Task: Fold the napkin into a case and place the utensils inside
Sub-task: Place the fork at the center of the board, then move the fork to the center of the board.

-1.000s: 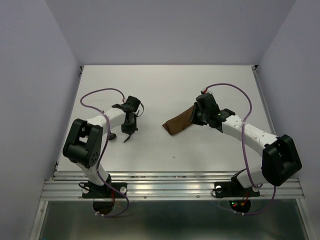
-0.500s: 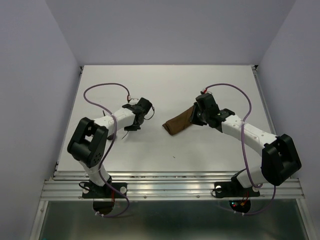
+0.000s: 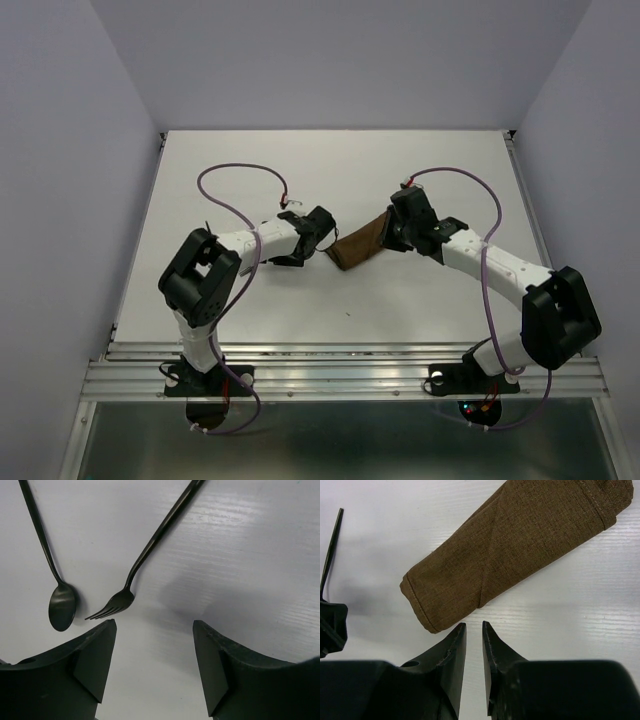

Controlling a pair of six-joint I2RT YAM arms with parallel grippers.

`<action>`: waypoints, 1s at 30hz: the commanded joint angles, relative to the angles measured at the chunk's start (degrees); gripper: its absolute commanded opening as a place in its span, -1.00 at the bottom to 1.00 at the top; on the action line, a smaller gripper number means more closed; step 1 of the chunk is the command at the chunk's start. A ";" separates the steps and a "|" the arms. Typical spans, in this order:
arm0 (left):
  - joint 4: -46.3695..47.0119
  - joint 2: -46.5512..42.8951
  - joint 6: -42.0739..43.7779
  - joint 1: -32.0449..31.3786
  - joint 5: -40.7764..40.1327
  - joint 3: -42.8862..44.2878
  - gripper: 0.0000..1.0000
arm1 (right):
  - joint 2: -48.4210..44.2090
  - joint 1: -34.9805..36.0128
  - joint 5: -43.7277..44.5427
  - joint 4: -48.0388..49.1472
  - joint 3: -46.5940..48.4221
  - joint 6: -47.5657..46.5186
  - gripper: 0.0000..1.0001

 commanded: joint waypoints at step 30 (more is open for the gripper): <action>9.19 -8.25 13.12 14.20 19.02 -7.37 -0.64 | 0.82 -0.07 -0.17 0.39 2.46 0.18 -0.49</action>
